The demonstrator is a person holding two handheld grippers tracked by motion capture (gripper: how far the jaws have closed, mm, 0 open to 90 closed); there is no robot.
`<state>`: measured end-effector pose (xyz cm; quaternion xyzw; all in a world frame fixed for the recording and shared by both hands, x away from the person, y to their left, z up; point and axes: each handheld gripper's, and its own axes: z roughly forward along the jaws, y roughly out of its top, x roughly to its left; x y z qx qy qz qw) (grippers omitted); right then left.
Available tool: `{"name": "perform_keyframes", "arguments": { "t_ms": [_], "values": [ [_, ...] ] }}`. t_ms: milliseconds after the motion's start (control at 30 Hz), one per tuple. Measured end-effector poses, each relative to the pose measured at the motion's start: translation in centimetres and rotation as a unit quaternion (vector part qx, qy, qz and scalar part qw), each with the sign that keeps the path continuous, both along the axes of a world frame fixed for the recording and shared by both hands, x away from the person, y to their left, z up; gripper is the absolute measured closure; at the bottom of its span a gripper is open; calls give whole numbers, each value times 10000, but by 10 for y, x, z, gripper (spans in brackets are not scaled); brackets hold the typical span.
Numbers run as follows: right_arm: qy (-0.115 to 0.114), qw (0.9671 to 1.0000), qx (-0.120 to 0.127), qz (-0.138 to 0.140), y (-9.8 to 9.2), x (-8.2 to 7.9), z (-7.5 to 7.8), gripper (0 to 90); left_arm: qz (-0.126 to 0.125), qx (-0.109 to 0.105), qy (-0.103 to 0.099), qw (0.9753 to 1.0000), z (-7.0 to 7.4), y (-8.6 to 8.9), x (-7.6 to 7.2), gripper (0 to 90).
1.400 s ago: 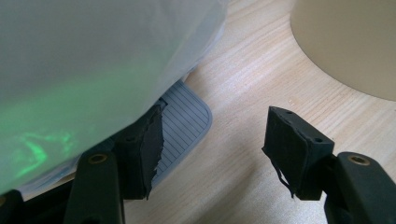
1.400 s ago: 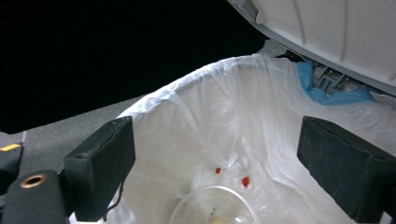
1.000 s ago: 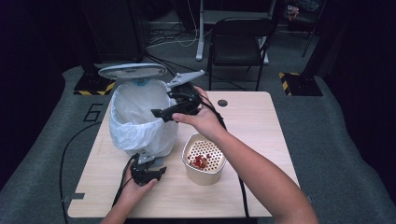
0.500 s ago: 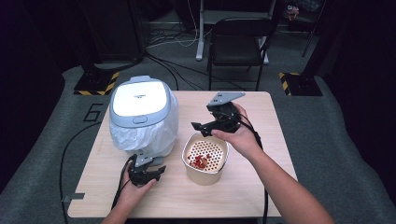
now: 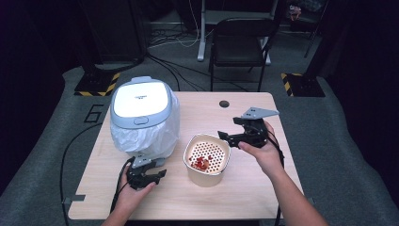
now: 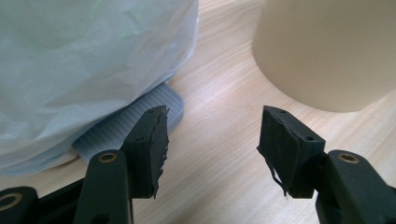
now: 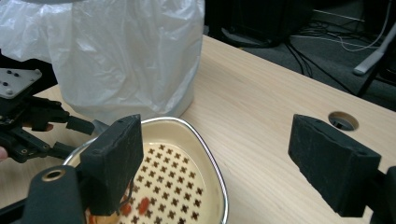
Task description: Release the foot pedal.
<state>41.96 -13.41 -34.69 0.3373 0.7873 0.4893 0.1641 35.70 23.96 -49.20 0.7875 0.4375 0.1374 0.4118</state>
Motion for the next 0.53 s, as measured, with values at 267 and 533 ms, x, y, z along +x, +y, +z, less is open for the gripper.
{"name": "perform_keyframes", "arguments": {
  "t_ms": [267, 533],
  "values": [
    [90, 9990, 243, -351, -38, -20, -33, 179, 107, -144, 41, 9998, 4, -1, -1, 423],
    [227, 9969, 13, -754, -69, -36, -72, 160, 106, -95, -80, 9999, 15, 12, -9, 393]
  ]
}}
